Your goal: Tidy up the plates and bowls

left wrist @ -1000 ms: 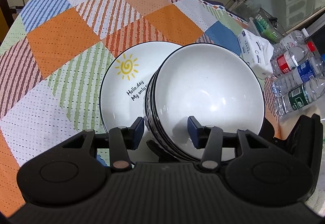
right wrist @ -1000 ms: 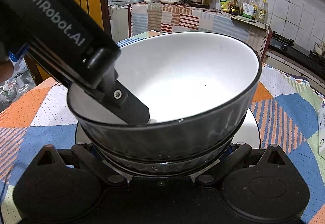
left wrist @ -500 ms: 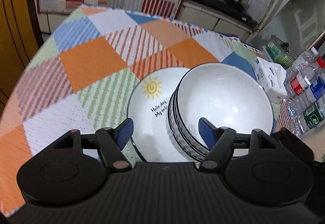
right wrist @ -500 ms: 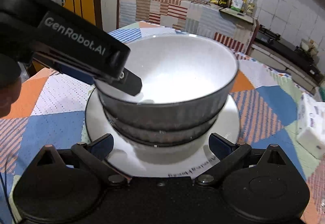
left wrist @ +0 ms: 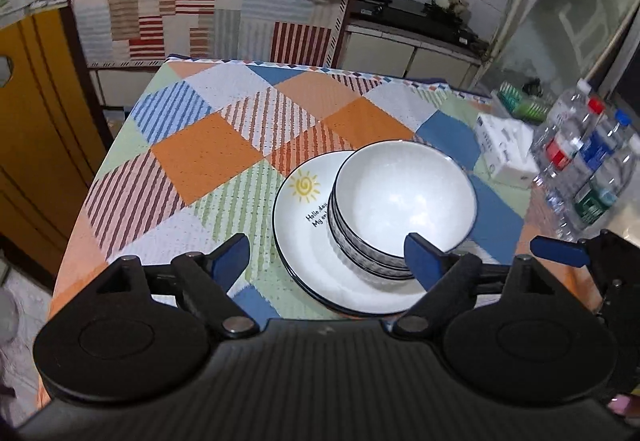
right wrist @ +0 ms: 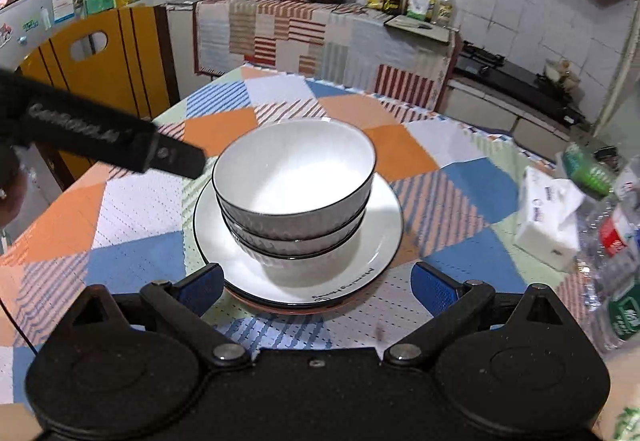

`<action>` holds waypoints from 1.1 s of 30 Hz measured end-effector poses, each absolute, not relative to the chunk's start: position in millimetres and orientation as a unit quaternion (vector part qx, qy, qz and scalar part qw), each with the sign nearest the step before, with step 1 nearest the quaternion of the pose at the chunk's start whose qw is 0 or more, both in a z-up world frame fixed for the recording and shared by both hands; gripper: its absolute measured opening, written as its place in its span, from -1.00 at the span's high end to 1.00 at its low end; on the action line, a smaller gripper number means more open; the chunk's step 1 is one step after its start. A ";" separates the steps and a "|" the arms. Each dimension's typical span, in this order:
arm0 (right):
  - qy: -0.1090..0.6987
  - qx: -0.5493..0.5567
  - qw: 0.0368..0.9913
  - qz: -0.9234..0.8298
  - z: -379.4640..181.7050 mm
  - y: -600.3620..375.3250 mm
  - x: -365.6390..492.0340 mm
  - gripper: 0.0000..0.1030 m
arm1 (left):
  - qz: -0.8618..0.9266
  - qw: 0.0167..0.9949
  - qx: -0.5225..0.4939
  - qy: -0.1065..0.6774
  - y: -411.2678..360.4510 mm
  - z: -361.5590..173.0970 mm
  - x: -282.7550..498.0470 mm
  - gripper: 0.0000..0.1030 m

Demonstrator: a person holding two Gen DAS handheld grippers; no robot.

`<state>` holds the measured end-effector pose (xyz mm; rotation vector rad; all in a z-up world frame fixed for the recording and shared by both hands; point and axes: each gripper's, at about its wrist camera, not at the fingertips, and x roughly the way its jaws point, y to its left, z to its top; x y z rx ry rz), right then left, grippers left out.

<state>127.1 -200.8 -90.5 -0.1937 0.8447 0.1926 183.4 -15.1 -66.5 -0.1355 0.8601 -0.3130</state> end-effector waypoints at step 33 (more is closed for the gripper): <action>0.425 -0.031 0.904 -0.025 -22.3 -204.4 31.2 -0.97 | -0.107 0.909 0.010 0.402 -7.7 -13.5 69.9 -0.95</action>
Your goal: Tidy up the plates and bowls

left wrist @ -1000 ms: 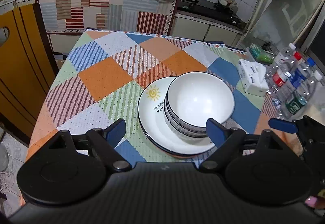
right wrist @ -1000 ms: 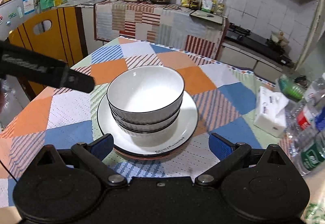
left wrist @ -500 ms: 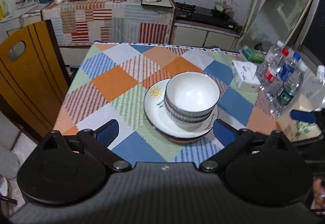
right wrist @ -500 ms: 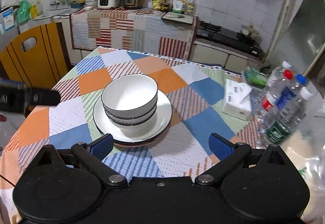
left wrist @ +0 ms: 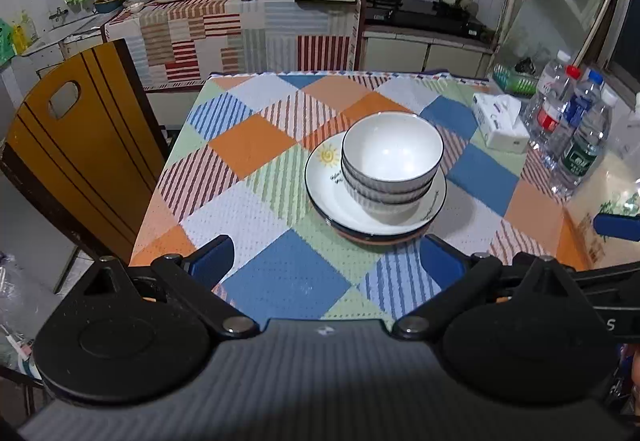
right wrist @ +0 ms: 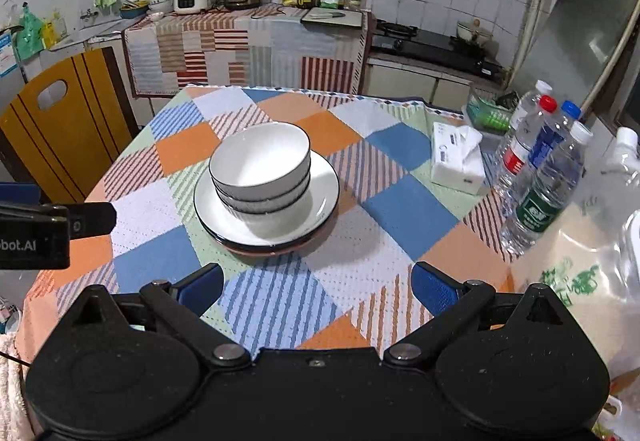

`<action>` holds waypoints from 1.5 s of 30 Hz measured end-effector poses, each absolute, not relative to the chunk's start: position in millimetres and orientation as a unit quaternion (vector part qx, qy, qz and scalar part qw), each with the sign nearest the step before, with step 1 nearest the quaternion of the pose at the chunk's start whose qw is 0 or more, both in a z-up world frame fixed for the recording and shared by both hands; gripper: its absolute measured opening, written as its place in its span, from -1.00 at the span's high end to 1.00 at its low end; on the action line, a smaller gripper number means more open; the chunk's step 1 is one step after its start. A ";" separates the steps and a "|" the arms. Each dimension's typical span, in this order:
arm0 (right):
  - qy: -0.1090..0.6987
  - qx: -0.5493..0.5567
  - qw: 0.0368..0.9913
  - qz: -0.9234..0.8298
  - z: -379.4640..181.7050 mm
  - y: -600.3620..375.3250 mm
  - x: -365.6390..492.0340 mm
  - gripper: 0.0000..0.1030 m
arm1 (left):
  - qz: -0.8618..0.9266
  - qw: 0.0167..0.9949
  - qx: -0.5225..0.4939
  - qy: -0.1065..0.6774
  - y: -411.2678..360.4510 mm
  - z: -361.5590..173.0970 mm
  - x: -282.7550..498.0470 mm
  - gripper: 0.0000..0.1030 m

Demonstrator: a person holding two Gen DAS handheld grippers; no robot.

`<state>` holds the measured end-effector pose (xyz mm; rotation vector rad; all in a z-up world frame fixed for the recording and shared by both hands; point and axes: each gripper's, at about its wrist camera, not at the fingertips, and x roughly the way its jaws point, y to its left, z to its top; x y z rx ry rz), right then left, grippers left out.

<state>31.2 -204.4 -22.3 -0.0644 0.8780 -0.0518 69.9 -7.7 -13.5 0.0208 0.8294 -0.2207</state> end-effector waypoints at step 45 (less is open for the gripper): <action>0.425 -0.028 0.902 -0.068 -26.0 -207.4 8.9 -0.97 | -0.091 0.911 0.045 0.400 -11.6 -20.5 38.8 -0.95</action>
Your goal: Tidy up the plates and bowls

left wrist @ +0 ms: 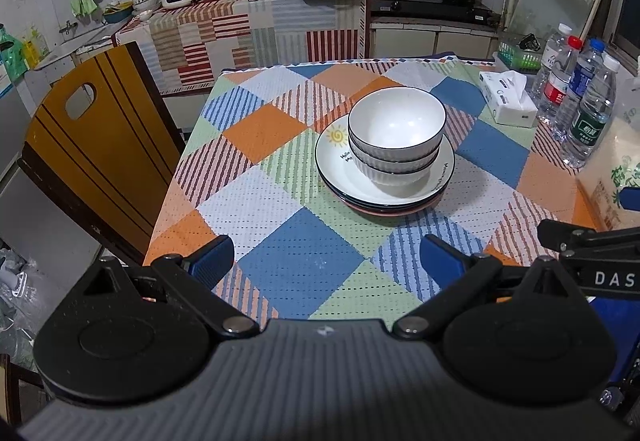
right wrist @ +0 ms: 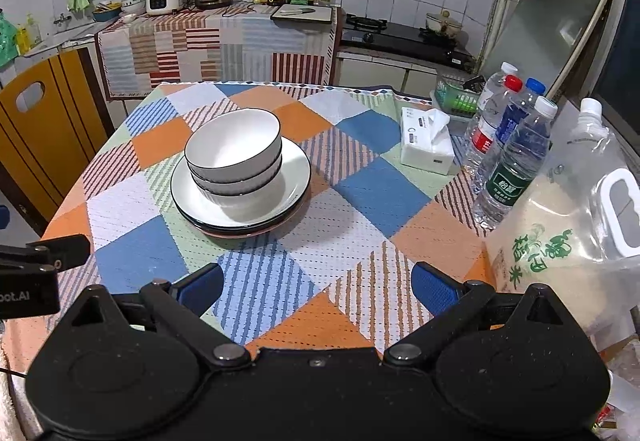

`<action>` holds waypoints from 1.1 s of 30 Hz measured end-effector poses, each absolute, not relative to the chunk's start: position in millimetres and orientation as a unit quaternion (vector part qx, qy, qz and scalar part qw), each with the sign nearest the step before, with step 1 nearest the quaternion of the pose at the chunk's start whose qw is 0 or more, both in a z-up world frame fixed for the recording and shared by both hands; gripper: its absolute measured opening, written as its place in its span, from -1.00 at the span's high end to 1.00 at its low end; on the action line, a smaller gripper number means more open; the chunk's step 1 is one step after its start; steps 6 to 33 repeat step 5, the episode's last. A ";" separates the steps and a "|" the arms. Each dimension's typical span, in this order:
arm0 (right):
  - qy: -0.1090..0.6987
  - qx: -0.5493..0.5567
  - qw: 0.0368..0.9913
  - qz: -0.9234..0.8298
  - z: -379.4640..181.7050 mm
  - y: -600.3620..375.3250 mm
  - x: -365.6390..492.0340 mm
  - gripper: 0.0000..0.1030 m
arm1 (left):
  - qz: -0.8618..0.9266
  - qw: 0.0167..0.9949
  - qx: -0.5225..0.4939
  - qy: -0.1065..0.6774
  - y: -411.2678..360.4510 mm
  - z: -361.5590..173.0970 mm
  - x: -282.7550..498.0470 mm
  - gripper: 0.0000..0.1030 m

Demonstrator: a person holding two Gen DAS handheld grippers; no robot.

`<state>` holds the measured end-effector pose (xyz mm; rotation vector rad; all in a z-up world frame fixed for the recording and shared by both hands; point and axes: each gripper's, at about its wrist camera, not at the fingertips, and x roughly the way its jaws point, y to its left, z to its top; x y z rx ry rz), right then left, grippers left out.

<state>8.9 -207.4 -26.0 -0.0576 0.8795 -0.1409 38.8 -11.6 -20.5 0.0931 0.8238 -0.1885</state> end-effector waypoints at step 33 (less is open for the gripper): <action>0.426 -0.028 0.902 -0.070 -26.5 -208.9 8.5 -0.97 | -0.091 0.911 0.044 0.400 -10.2 -19.1 38.8 -0.95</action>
